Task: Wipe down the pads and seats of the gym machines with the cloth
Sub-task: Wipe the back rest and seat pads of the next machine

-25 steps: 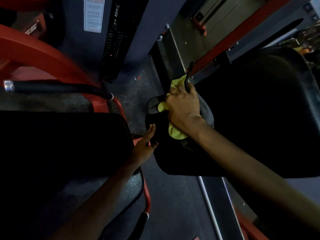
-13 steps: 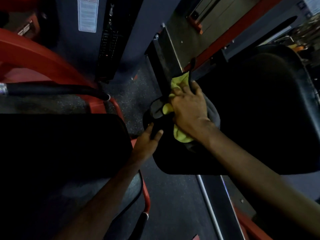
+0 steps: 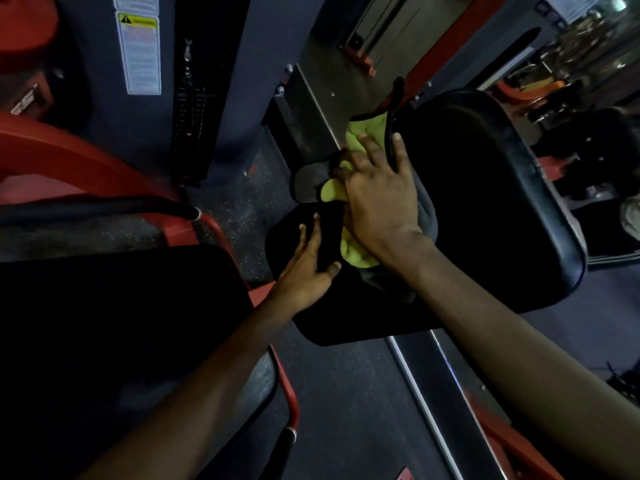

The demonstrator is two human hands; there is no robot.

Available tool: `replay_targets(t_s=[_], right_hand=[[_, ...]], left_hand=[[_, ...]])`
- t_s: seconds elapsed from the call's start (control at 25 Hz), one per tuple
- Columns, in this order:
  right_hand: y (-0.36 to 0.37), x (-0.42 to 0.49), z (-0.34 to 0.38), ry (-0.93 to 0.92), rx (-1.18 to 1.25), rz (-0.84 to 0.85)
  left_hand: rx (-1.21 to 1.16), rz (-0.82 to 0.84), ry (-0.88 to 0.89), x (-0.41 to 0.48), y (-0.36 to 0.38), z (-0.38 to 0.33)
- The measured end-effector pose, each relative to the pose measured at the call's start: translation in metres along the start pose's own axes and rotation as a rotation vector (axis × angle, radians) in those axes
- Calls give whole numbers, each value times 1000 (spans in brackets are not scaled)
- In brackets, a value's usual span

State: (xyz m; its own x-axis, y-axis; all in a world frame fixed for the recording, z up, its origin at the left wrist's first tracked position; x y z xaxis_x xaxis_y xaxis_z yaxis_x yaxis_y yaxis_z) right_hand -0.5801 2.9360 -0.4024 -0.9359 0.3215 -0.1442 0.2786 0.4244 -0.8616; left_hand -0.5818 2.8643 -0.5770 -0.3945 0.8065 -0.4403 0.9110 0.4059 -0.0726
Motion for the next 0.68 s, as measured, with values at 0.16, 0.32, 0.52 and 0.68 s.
replay_targets(t_s=[0.16, 0.32, 0.52, 0.68], right_hand=[[-9, -28, -18, -29, -1, -46], [-23, 5, -20, -7, 2, 3], [-39, -38, -44, 29, 4, -97], [-46, -17, -46, 31, -1, -44]], left_hand=[[55, -16, 10, -10, 1, -10], [50, -35, 42, -19, 10, -15], [79, -35, 38, -17, 4, -18], [109, -14, 122, -25, 11, -50]])
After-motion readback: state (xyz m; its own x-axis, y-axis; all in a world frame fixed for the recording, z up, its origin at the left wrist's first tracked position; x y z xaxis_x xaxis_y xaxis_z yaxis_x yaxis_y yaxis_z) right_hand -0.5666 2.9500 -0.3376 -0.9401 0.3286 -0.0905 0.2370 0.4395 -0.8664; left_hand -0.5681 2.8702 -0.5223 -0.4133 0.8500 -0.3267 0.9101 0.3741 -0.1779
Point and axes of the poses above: each hand's wrist, its own x-axis towards the middle knuckle, its own y-axis out of the palm, z = x × y, the point moved 3 cm from there along x, towards the middle knuckle, and after that the axes turned 11 degrees about -y, right-handed, at the moved point
